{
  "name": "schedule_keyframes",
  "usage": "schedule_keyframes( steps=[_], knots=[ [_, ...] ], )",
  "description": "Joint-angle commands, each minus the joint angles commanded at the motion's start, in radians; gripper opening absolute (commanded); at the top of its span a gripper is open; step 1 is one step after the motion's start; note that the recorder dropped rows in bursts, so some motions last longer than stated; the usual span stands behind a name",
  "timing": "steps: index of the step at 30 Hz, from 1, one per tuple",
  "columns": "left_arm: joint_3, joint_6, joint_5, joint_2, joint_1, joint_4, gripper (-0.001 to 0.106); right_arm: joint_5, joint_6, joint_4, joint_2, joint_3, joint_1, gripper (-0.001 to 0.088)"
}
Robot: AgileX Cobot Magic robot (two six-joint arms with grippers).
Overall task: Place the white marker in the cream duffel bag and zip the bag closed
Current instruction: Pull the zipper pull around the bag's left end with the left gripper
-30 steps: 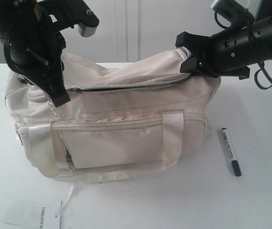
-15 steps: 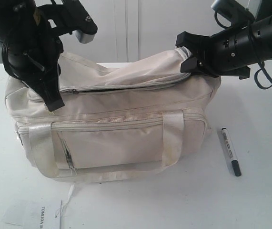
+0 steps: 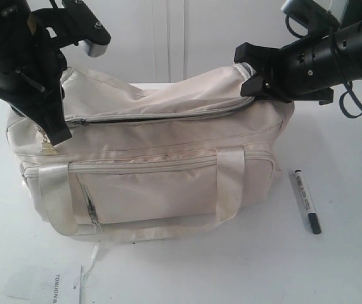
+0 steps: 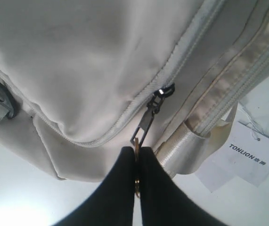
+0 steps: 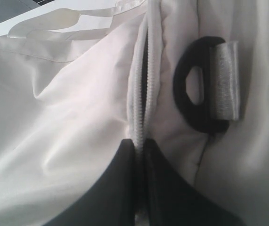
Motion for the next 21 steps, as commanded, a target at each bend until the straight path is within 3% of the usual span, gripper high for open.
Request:
schedule_keyframes(
  steps=[11, 21],
  knots=[
    [0.000, 0.003, 0.000, 0.000, 0.002, 0.013, 0.000, 0.003, 0.000, -0.006, 0.000, 0.000, 0.000, 0.0000],
    [0.000, 0.008, 0.000, 0.000, 0.059, -0.032, 0.000, -0.005, 0.000, -0.006, -0.004, 0.000, 0.000, 0.0000]
  ],
)
